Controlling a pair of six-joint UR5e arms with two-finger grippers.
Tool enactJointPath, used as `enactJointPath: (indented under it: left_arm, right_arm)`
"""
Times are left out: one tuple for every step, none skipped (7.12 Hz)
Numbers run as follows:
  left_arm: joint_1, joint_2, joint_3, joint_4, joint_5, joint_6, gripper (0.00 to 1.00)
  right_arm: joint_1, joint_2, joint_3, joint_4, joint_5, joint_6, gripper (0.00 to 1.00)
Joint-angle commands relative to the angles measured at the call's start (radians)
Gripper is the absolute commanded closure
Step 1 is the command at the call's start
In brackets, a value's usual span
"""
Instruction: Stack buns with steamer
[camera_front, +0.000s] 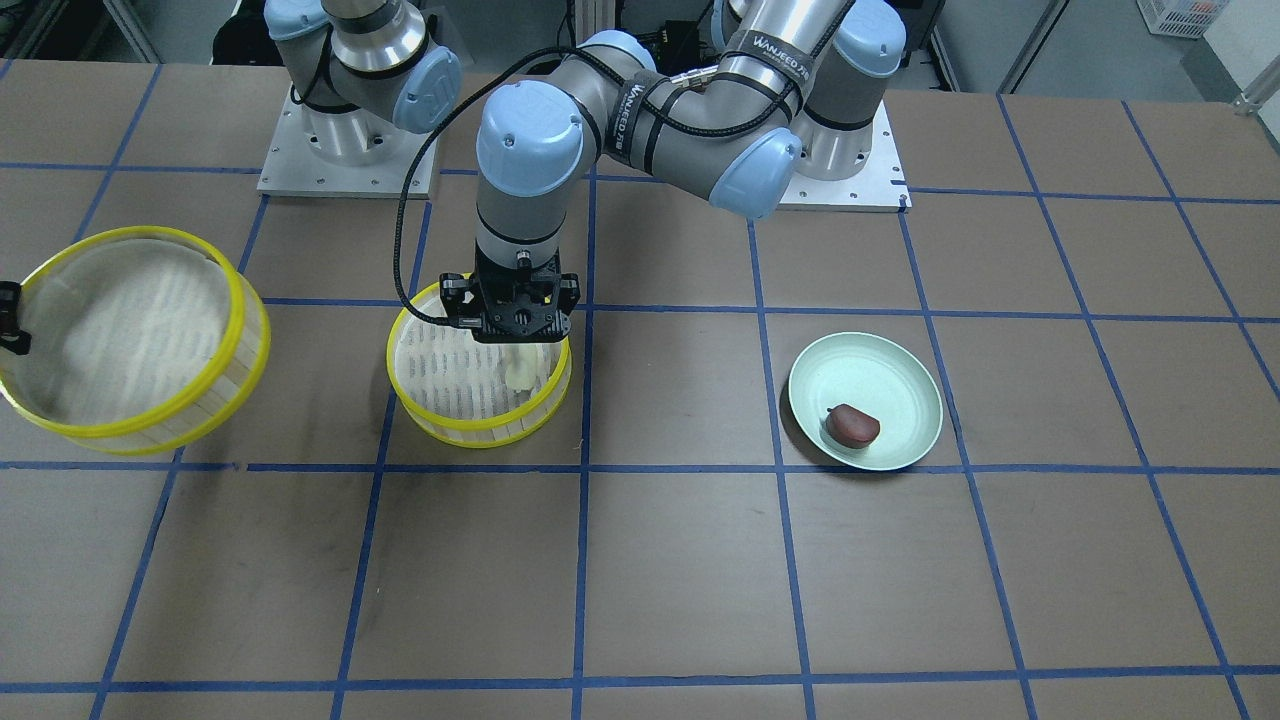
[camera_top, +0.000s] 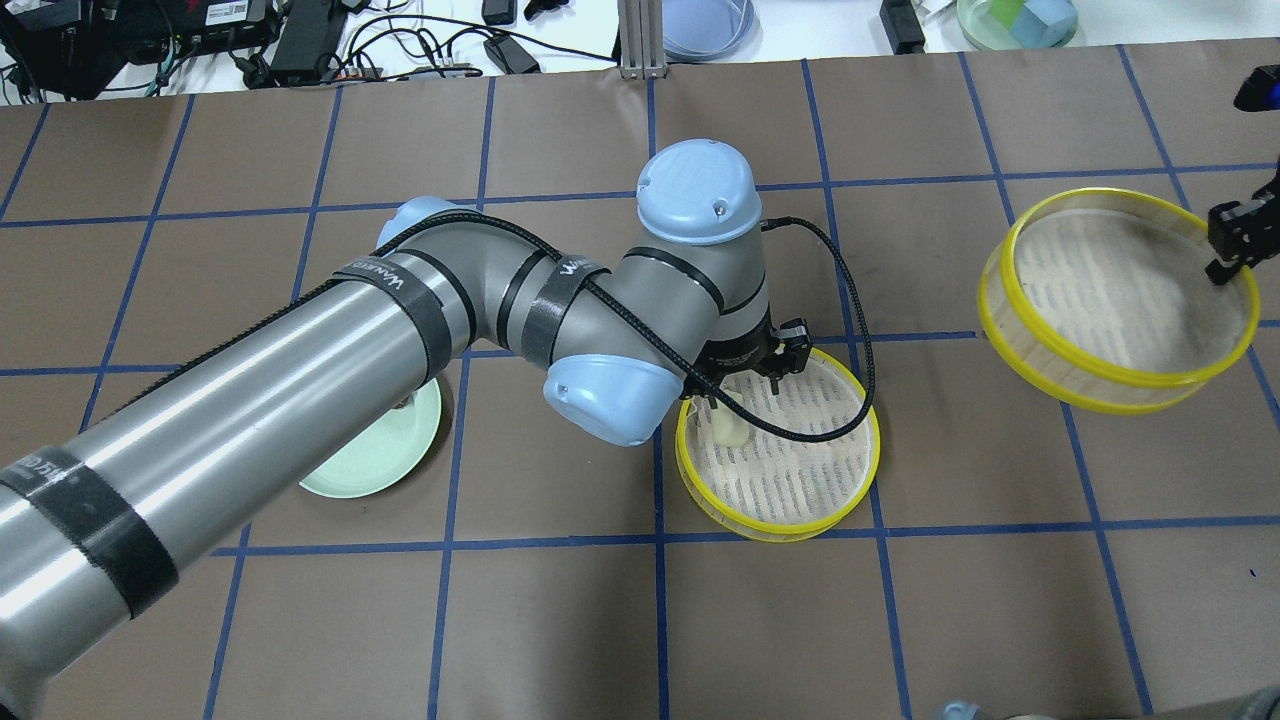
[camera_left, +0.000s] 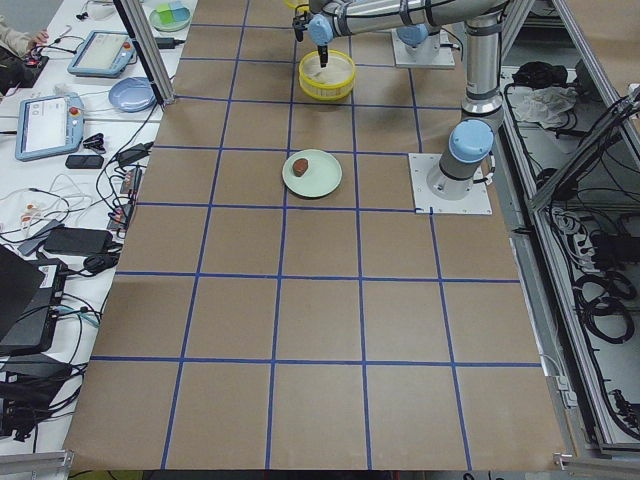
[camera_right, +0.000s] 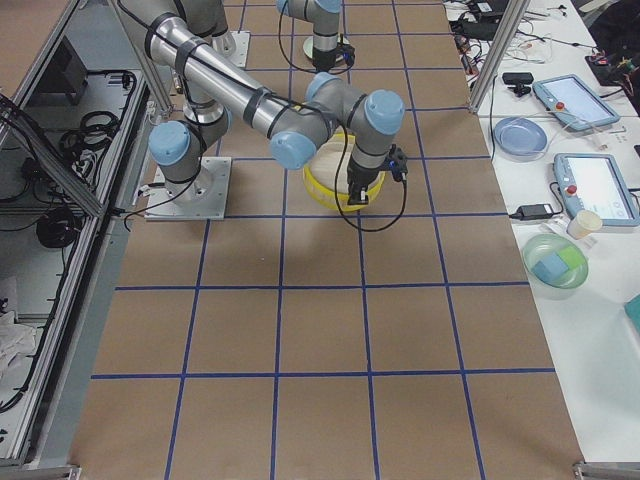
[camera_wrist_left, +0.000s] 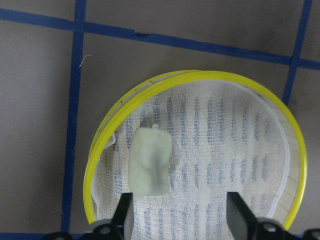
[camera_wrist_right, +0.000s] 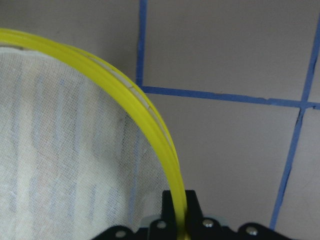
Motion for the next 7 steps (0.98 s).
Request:
enactJointPath:
  left_arm:
    - [0.035, 0.047, 0.009, -0.013, 0.16, 0.066, 0.0]
    - [0.104, 0.081, 0.013, -0.013, 0.215, 0.173, 0.0]
    - [0.198, 0.109, 0.013, -0.022, 0.215, 0.244, 0.0]
    - [0.283, 0.13, 0.014, -0.062, 0.2, 0.355, 0.0]
    - [0.379, 0.135, 0.013, -0.12, 0.194, 0.47, 0.0]
    - [0.497, 0.124, 0.01, -0.126, 0.156, 0.57, 0.0]
    - [0.59, 0.102, 0.009, -0.117, 0.106, 0.667, 0.0]
  right_arm:
    - [0.139, -0.077, 0.067, 0.016, 0.009, 0.17, 1.0]
    - [0.197, -0.085, 0.075, 0.016, 0.012, 0.239, 1.0]
    - [0.255, -0.085, 0.081, 0.013, 0.015, 0.301, 1.0]
    - [0.332, -0.082, 0.103, -0.006, 0.017, 0.431, 1.0]
    - [0.431, -0.07, 0.139, -0.092, 0.017, 0.535, 1.0]
    - [0.493, -0.067, 0.196, -0.165, 0.018, 0.595, 1.0]
    - [0.507, -0.068, 0.274, -0.318, 0.049, 0.558, 1.0]
